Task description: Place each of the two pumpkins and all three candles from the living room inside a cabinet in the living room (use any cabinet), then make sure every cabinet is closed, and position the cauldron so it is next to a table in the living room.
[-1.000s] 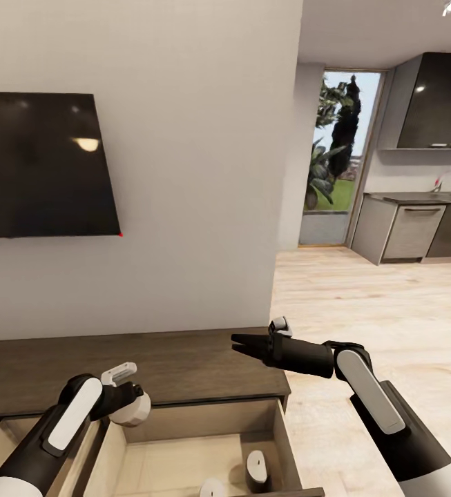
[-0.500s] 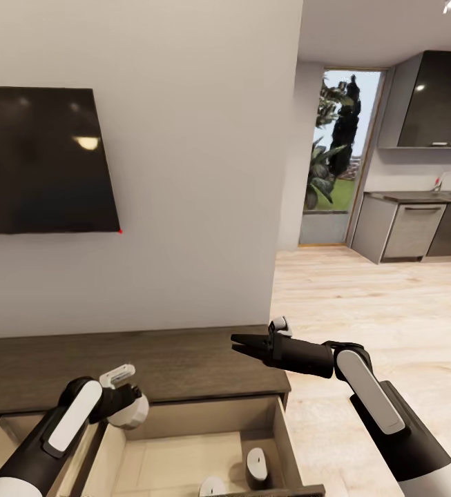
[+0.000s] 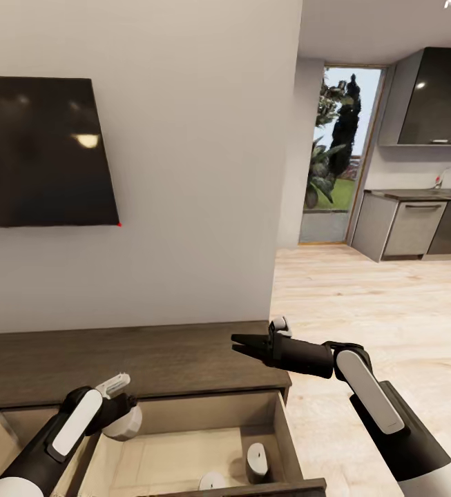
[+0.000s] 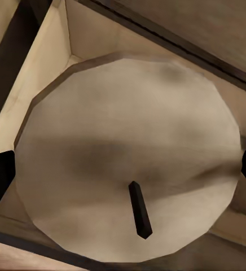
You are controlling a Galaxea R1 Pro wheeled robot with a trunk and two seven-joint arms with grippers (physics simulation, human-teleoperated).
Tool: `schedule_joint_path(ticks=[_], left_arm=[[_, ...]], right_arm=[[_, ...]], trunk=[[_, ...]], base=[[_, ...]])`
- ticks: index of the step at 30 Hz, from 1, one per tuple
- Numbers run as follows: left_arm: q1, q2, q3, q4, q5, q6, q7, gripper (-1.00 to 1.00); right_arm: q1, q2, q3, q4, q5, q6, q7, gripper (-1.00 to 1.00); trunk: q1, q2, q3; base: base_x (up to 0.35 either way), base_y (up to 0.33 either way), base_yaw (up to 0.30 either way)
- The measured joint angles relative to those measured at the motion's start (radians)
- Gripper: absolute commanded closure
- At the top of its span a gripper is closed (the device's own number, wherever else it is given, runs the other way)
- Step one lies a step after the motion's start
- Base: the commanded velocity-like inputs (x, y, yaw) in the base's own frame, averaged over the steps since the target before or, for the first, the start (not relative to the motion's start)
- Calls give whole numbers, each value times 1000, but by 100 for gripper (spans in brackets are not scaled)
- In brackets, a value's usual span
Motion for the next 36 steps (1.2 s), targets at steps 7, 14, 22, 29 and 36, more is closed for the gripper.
schedule_joint_path(ticks=[7, 14, 22, 29, 36], left_arm=[[-2, -1, -3, 20, 0, -14, -1, 100], [-2, -5, -6, 21, -9, -39, -1, 100], [-2, -7, -6, 21, -32, -42, -3, 100], [-2, -7, -6, 21, -32, -42, -4, 100], [-2, -7, -6, 21, -32, -42, -4, 100]], right_arm=[[-1, 1, 0, 0, 0, -3, 0, -100], [0, -1, 0, 7, 0, -4, 0, -100], [-1, -1, -1, 12, 1, -9, 4, -100], [0, 1, 0, 25, 5, -10, 6, -100], [0, 2, 0, 51, 5, -25, 7, -100]], trunk=[[27, -49, -22], [54, -98, -44], [84, -154, -69], [111, -203, -91], [138, -252, -113]], base=[[0, 0, 0], [0, 0, 0], [0, 0, 0], [0, 0, 0], [0, 0, 0]])
